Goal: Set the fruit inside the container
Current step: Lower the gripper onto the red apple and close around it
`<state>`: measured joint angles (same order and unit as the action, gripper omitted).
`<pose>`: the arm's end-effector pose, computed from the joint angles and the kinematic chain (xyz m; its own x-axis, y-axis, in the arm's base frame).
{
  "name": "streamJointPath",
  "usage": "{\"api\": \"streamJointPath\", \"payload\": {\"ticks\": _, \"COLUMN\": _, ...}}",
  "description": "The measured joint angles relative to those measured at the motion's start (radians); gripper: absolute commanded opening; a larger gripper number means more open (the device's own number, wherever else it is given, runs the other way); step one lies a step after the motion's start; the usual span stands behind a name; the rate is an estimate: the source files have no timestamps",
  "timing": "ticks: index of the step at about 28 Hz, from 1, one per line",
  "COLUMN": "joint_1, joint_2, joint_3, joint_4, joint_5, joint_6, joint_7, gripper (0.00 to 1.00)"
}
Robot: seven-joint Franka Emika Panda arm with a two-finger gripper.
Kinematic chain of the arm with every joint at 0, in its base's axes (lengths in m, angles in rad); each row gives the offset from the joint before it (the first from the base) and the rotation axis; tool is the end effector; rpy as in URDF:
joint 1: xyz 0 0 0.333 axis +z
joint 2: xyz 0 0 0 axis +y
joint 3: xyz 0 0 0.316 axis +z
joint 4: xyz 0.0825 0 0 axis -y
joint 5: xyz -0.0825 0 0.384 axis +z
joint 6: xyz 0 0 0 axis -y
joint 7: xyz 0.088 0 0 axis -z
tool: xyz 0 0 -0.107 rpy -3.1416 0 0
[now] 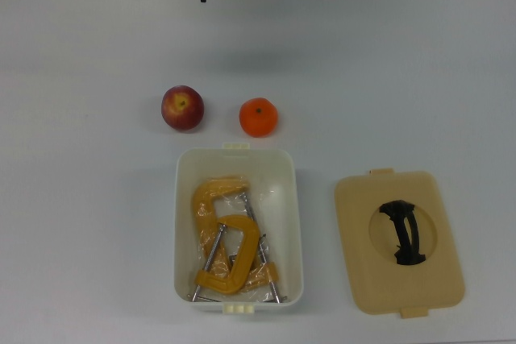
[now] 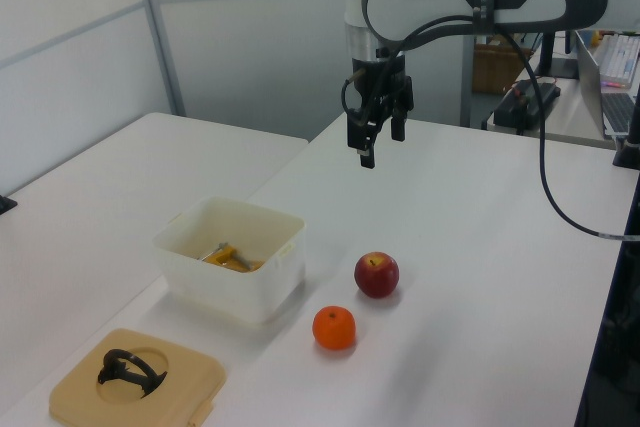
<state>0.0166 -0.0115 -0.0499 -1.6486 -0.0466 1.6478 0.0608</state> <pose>0.5562 -0.0233 0.6008 0.9958 -0.0903 0.0134 -0.0908 -0.9948 0.0452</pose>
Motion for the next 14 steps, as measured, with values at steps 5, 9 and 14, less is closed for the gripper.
{"api": "streamJointPath", "payload": {"ticks": 5, "joint_1": 0.000, "joint_2": 0.016, "joint_3": 0.003, "joint_4": -0.002, "joint_5": 0.010, "joint_6": 0.004, "joint_7": -0.007, "gripper": 1.00}}
{"api": "streamJointPath", "payload": {"ticks": 9, "joint_1": 0.000, "joint_2": 0.051, "joint_3": 0.002, "joint_4": -0.006, "joint_5": 0.011, "joint_6": 0.043, "joint_7": -0.016, "gripper": 1.00}}
{"api": "streamJointPath", "payload": {"ticks": 14, "joint_1": -0.002, "joint_2": 0.100, "joint_3": 0.001, "joint_4": -0.039, "joint_5": 0.011, "joint_6": 0.098, "joint_7": -0.017, "gripper": 1.00}}
